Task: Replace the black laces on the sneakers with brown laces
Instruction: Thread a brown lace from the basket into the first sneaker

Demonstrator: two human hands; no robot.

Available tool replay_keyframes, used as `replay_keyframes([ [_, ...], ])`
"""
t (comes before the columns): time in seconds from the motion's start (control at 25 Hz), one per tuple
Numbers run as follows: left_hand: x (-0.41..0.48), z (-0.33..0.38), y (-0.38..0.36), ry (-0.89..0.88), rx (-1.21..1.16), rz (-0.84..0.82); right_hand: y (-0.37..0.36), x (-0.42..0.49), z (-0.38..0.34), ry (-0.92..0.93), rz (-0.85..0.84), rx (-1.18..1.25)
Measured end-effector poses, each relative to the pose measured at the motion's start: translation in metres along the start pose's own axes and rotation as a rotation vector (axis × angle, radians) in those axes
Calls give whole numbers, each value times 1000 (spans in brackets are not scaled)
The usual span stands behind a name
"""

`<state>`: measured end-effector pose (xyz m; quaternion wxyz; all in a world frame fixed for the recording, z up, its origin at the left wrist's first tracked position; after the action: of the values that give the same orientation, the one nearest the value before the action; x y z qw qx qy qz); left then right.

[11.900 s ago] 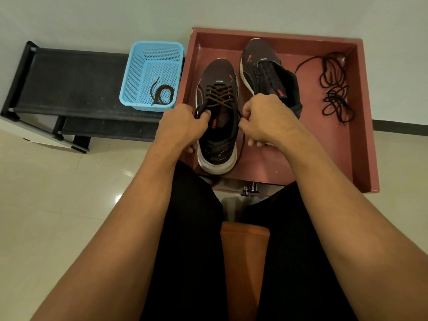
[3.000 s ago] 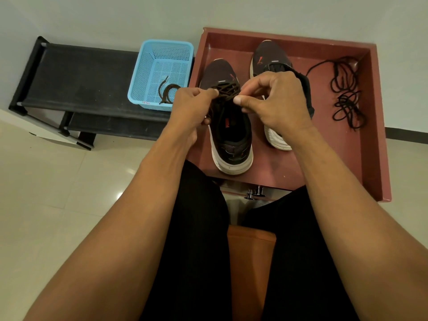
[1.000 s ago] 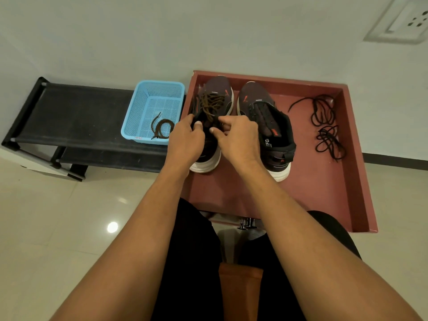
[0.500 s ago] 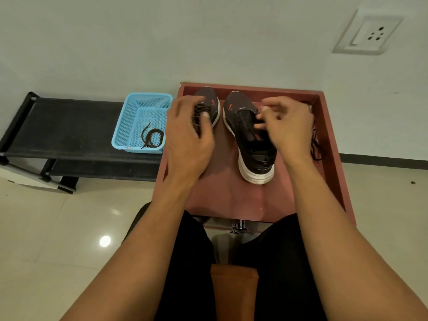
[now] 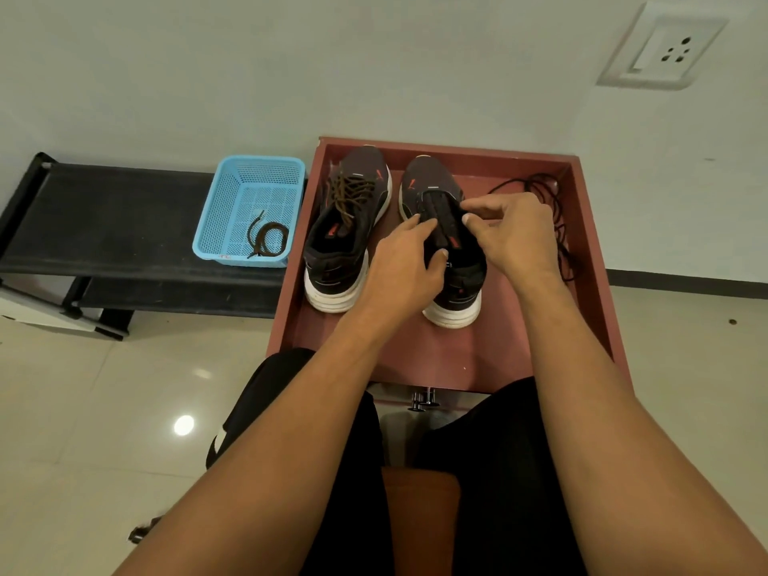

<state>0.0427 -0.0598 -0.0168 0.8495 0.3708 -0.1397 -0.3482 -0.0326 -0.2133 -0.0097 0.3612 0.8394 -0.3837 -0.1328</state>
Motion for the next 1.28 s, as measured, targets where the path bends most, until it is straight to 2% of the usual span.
replay_keyframes([
  [0.16,-5,-12,17,53,-50,110,2,-11,-5,-37,-53,-36],
  [0.44,-30,-24,34,164,85,60,-11,-42,-18,-94,-426,-231],
  [0.72,-37,-23,36,161,100,14,-13,-48,-23,-100,-482,-258],
  [0.84,-36,-18,48,90,-3,73,-1,-38,-41,45,-291,-281],
  [0.96,-31,-20,93,45,-215,247,8,-39,-89,241,-133,-29],
  [1.08,-41,-29,140,7,-346,438,-8,-51,-134,365,-160,204],
  [1.28,-37,-100,190,124,-362,577,-53,-52,-197,558,-230,107],
])
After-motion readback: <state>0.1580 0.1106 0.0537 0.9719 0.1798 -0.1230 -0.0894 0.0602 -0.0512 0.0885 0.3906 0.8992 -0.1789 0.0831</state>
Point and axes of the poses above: each hand's wrist, its own x-axis towards the middle knuckle, its own y-axis out of the back of the hand, z = x × y, the point moved 9 cm from there along x, towards the middle knuckle, and after that the axes turned 2 degrees about y, right-handed, at the moved point
